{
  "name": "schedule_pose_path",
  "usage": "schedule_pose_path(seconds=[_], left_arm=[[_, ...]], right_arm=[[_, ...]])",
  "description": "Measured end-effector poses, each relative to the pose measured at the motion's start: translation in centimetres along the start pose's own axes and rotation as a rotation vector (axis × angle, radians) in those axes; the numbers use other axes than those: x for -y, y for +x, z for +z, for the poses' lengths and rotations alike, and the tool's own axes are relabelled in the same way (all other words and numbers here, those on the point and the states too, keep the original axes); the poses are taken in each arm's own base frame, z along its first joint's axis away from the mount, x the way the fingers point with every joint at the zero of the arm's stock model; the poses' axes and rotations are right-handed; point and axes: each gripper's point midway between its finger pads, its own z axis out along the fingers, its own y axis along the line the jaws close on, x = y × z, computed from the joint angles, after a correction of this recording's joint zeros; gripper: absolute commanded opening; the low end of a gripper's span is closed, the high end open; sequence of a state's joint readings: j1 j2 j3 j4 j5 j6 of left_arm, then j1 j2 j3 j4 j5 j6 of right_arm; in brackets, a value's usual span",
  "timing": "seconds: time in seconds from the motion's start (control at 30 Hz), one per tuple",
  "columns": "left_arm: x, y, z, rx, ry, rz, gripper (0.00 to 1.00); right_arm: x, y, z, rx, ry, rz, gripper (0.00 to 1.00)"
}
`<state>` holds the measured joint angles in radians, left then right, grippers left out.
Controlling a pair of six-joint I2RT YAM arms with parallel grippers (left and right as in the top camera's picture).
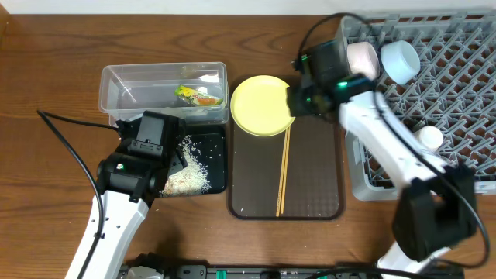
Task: Sort waste into correct bins and load items into the dishwasher rack
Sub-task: 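Reach the right gripper to the yellow plate rim and grasp it, then lift the yellow plate and stand it upright in the dish rack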
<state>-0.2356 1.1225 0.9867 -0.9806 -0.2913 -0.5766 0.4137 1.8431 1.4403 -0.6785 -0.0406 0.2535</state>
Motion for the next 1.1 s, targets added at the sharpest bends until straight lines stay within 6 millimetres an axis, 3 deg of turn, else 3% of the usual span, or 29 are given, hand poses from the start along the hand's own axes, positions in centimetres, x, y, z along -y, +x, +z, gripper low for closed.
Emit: schedule_pose_path(seconds=[0.27,0.5,0.6,0.9,0.97,1.1], left_arm=[[0.0,0.0,0.0,0.000,0.000,0.000,0.80],[0.0,0.0,0.0,0.000,0.000,0.000,0.80],[0.0,0.0,0.0,0.000,0.000,0.000,0.80],[0.0,0.0,0.0,0.000,0.000,0.000,0.80],[0.0,0.0,0.0,0.000,0.000,0.000,0.80],[0.0,0.0,0.0,0.000,0.000,0.000,0.80]], right_arm=[[1.6,1.8,6.6,-0.044,0.124,0.169,0.47],[2.2,3.3,9.9,-0.078,0.151,0.253,0.13],[2.1,3.0,10.0,-0.063,0.147,0.306,0.01],[2.0,1.4,9.7,-0.007,0.122,0.345,0.01],[2.4,0.8,8.7,0.006,0.118,0.330,0.01],[4.0,-1.7,3.2,0.086,0.140,0.291,0.01]])
